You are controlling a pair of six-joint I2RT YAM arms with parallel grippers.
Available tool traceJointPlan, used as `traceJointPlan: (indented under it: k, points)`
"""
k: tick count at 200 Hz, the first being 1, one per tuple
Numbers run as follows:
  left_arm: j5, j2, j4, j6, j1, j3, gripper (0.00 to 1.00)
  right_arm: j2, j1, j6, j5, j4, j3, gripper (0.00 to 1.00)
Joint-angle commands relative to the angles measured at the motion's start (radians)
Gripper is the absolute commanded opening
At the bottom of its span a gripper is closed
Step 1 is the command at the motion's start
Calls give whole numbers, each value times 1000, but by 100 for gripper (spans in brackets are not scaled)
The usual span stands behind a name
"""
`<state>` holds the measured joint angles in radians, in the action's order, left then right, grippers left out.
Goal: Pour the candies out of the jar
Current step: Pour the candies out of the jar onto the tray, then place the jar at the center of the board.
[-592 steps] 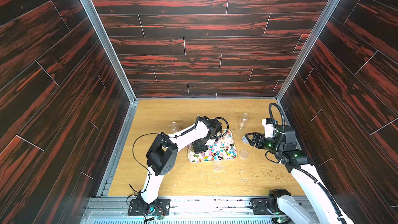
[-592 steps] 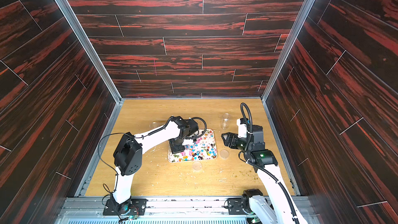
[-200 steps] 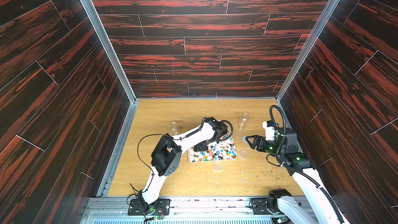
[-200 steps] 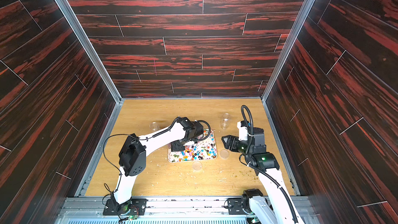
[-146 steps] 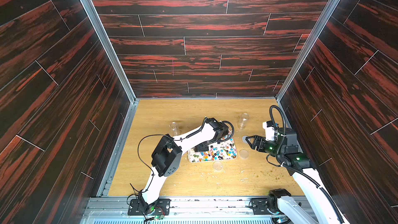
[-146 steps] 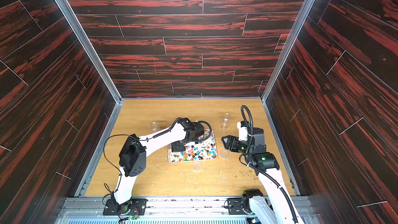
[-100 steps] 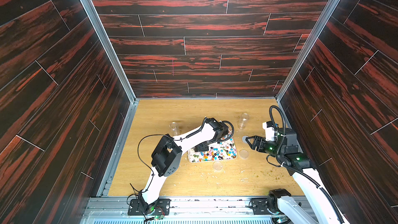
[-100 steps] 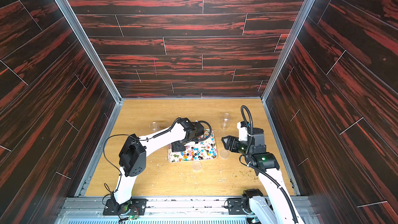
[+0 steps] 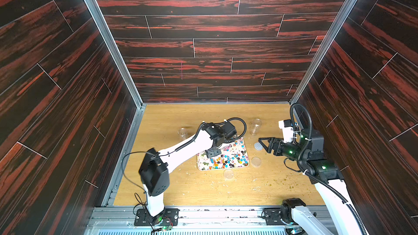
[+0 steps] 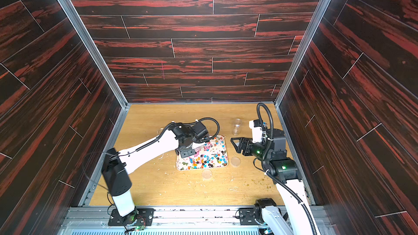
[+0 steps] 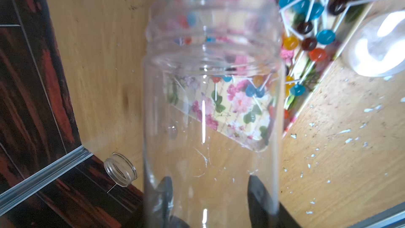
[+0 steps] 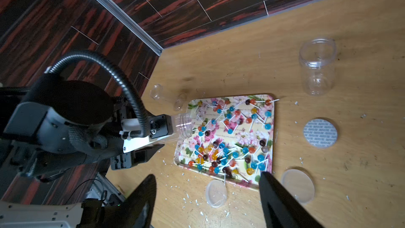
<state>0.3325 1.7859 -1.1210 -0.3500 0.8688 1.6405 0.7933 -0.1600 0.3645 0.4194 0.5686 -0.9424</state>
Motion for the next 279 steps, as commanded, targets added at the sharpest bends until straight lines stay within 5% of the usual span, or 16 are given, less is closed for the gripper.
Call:
traceJointPlan:
  k: [1, 57, 98, 121, 279]
  points:
    - [-55, -105, 131, 32, -7, -47, 37, -9, 6, -10, 93, 26, -40, 76]
    - [-214, -308, 447, 99, -11, -237, 36, 9, 5, 2, 347, -20, -120, 74]
    - [-338, -407, 611, 123, -11, -321, 37, 117, -8, 49, 557, -107, -171, 62]
    - [-394, -444, 650, 126, -12, -351, 37, 152, -69, 2, 464, -60, -216, 62]
    - [-634, -545, 652, 118, -13, -427, 37, 387, -250, -172, 441, 133, -381, 49]
